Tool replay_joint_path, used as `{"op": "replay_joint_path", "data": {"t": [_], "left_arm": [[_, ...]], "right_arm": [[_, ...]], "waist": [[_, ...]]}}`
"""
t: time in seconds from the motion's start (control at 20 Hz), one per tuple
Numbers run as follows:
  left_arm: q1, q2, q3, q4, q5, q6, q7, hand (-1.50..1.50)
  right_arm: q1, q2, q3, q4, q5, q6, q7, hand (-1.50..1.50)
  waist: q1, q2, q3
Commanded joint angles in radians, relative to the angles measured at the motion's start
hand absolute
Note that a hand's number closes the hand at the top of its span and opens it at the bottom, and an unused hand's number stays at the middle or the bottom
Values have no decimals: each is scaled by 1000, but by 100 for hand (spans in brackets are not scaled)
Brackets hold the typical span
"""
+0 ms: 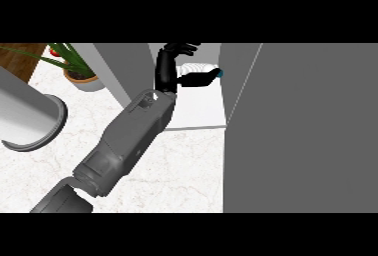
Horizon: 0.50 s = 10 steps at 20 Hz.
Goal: Pick up the bottled water, place it into the cabinet and close the cabinet
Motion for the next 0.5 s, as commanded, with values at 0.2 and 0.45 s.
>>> {"op": "replay_joint_path", "data": {"t": [0.2,0.45], "left_arm": [[-83,-8,39,140,-17,-8,-15,-150],[-85,-8,86,142,4,-72,-84,-150]], "right_arm": [[23,-12,-27,-110,-140,-9,66,-150],[34,18,16,-112,-77,-2,52,-150]], "waist": [[1,1,-1],[5,-1,-1]]}}
